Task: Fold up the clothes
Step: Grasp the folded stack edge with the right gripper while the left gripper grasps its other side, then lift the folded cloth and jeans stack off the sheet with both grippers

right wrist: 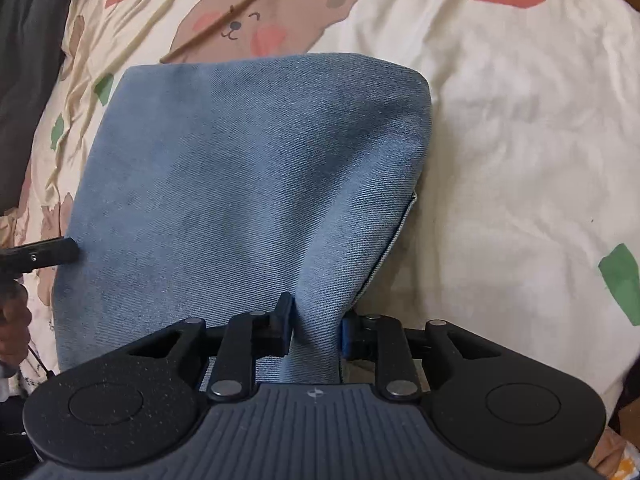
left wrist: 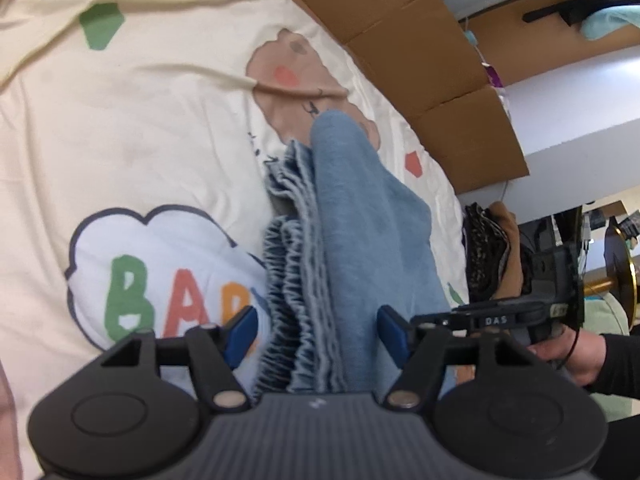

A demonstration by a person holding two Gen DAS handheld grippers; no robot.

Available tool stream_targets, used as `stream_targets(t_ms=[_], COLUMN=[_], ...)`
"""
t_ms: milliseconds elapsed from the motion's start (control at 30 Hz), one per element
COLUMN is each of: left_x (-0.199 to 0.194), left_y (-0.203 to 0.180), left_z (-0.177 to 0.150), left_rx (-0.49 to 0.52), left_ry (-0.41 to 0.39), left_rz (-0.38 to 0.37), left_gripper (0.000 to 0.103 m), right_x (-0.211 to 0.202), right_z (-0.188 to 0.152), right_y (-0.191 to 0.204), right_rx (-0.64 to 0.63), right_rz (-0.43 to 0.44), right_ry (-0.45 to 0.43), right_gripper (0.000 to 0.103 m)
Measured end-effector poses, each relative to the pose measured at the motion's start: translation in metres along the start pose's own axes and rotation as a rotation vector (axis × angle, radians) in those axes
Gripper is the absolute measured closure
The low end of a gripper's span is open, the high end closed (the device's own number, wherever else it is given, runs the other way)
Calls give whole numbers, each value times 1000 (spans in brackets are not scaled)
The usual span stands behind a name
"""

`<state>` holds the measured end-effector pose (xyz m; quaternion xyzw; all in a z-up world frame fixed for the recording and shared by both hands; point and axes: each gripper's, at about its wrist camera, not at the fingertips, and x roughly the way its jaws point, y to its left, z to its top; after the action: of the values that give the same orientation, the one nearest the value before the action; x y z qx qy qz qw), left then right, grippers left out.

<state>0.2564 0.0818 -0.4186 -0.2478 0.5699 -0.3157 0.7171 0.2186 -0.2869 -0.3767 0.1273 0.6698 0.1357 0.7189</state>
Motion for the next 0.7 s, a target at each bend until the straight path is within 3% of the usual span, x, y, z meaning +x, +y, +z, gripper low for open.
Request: stream_targets(t_ms=[200, 400, 700], left_x=[18, 34, 54], left_y=[1, 2, 11], left_z=[8, 17, 24], left_rx=[-9, 11, -13], left_ry=[-7, 32, 105], left_rz=[-42, -36, -100], left_gripper=[35, 30, 25], right_x=[0, -4, 4], right_z=[-5, -12, -22], right_y=[-9, -21, -36], right_rx=[24, 50, 92], right_rz=[39, 100, 218], right_ry=[-7, -51, -120], right_gripper=[77, 71, 62])
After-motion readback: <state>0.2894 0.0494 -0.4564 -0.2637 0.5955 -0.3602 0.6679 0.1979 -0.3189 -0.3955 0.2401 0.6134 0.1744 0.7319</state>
